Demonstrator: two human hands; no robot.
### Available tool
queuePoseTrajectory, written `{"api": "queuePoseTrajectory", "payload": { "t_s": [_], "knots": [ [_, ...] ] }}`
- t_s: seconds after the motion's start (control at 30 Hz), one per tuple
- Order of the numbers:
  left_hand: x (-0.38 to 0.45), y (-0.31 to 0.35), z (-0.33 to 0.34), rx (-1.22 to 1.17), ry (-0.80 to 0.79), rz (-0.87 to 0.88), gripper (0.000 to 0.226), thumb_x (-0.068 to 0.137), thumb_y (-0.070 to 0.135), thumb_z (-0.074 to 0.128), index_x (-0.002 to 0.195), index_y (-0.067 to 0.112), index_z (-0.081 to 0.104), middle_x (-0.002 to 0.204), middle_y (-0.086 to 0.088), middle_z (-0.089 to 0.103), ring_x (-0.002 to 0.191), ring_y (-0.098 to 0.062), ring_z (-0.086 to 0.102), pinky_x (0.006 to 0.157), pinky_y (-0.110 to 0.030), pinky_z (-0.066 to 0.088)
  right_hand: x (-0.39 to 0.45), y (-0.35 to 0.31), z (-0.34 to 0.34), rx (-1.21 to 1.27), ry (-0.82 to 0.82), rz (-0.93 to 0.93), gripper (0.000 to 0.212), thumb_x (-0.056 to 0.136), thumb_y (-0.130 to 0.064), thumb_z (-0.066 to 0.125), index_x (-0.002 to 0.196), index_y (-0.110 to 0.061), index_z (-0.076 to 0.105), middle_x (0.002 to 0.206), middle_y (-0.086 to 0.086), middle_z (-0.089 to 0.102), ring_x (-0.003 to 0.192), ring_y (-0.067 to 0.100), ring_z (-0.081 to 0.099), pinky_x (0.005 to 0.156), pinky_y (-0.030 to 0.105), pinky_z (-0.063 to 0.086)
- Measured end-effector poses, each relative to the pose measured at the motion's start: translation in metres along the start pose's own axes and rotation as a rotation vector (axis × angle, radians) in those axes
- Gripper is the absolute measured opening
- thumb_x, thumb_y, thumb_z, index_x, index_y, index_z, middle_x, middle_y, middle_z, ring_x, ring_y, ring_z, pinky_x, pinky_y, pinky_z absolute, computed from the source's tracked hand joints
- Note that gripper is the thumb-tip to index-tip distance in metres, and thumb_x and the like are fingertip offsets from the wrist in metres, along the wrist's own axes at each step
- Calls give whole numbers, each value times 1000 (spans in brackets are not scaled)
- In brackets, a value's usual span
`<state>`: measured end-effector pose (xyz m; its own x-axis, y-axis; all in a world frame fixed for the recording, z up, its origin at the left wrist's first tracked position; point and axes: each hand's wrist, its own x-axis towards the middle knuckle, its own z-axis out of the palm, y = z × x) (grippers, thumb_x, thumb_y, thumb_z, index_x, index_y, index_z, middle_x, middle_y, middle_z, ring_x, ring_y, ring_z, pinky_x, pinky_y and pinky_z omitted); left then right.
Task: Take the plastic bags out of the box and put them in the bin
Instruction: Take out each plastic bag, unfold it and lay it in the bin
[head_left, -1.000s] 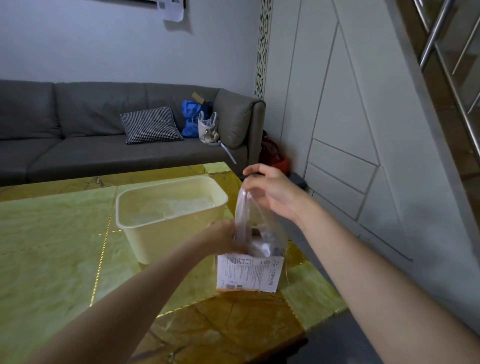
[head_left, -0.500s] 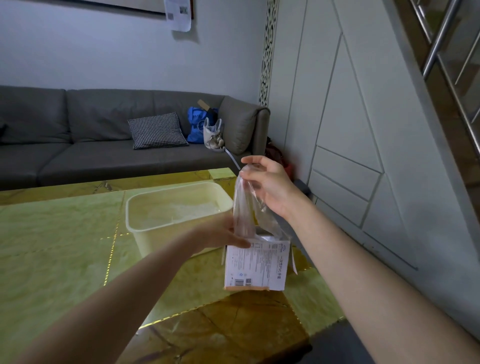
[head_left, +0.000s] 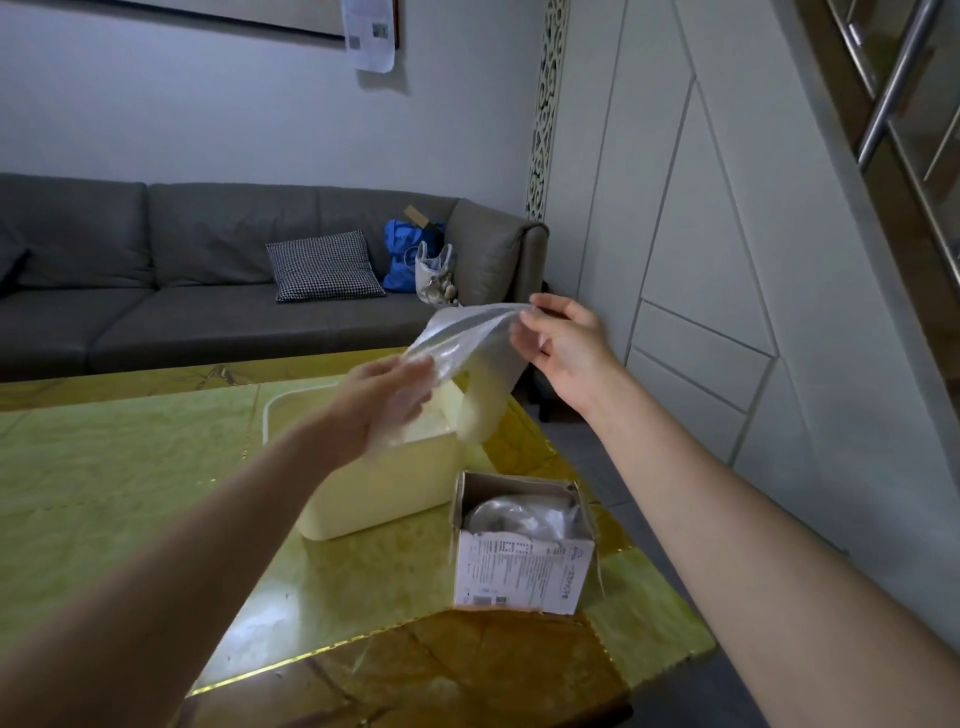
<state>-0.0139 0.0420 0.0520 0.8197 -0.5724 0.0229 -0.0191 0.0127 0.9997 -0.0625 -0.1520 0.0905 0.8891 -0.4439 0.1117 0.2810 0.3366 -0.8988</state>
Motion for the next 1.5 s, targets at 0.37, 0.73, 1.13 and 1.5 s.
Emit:
{"api": "queuePoseTrajectory", "payload": {
  "t_s": [0.37, 0.73, 1.13, 1.5],
  "knots": [
    [12, 19, -77, 75, 344, 15, 24, 96, 13, 44, 86, 24, 62, 85, 0, 52, 68, -8, 46, 47, -16, 45, 24, 28, 33, -350, -566, 290, 17, 89, 1, 57, 96, -13, 64, 70, 0, 66, 52, 8, 57, 47, 16, 48],
    [34, -8, -134, 1008, 816, -115, 24, 91, 14, 49, 95, -2, 66, 79, -17, 61, 73, -31, 55, 67, -34, 42, 68, 111, 52, -936, -238, 31, 22, 95, -1, 48, 113, -2, 62, 101, 7, 61, 53, 12, 58, 38, 16, 40],
    [94, -73, -82, 1383, -289, -340, 56, 94, 5, 47, 144, 24, 30, 148, -6, 34, 130, -24, 39, 106, -30, 32, 81, 130, 50, -1689, -547, -72, 48, 90, 0, 54, 135, -12, 45, 137, 8, 37, 104, 25, 53, 80, 33, 51],
    [89, -63, -90, 1524, -274, -482, 43, 95, 23, 49, 136, 15, 45, 138, -7, 47, 121, -24, 50, 101, -29, 38, 89, 147, 72, -2061, -861, 220, 15, 95, -10, 42, 98, -6, 57, 84, 5, 50, 72, 20, 52, 73, 33, 46]
  ]
}}
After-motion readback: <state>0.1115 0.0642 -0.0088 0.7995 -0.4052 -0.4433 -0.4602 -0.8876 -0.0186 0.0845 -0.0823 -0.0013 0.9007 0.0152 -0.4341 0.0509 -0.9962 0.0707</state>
